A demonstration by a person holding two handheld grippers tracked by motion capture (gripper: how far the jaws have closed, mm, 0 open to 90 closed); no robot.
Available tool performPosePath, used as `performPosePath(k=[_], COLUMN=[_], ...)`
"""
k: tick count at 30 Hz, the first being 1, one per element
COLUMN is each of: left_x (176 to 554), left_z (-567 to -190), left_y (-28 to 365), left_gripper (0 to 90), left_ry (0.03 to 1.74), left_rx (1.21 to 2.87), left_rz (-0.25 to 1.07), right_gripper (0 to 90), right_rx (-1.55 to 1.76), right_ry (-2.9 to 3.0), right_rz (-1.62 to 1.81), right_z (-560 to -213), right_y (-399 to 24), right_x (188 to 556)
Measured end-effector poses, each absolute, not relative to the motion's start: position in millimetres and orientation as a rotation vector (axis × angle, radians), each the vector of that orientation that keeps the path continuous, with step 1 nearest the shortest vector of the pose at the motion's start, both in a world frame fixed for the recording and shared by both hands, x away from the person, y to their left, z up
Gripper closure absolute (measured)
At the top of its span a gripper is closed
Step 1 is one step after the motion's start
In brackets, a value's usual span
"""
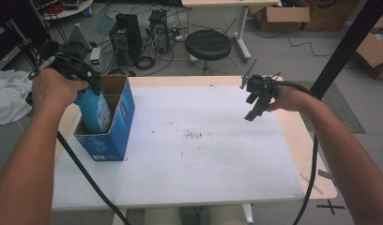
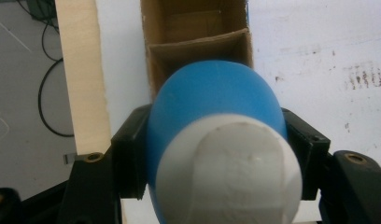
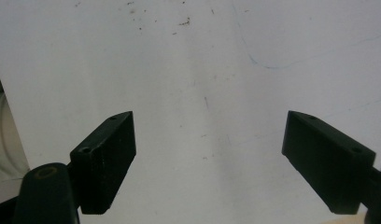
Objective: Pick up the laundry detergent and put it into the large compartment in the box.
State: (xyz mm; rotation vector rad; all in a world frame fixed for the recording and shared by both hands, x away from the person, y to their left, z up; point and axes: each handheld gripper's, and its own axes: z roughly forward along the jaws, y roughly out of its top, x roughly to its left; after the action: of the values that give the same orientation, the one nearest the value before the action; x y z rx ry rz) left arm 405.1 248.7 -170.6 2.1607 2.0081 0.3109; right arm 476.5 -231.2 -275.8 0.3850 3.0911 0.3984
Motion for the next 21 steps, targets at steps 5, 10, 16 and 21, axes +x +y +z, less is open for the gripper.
performPosePath(k=[5, 10, 16, 21], left_x=[407.3, 409.4, 411.1, 411.7], left_z=[-188.6, -210.7, -234.2, -250.3], left_y=[248.1, 248.1, 249.3, 251.1], left_gripper=[38.0, 38.0, 38.0, 38.0], left_ry=[2.002, 2.000, 1.998, 2.010], left_rx=[2.173, 2.180, 2.192, 2.180], left_rz=[0.319, 0.305, 0.308, 0.306], right_gripper=[17.2, 17.3, 17.2, 17.3], right_rx=[0.384, 0.389, 0.386, 0.397], right_ry=[3.092, 3.092, 3.090, 3.091], right_rz=[0.394, 0.383, 0.385, 0.377], right_z=[-276.3, -277.1, -276.6, -276.6], right_y=[-229.1, -228.7, -230.7, -231.4], right_x=[476.2, 475.6, 475.3, 475.1])
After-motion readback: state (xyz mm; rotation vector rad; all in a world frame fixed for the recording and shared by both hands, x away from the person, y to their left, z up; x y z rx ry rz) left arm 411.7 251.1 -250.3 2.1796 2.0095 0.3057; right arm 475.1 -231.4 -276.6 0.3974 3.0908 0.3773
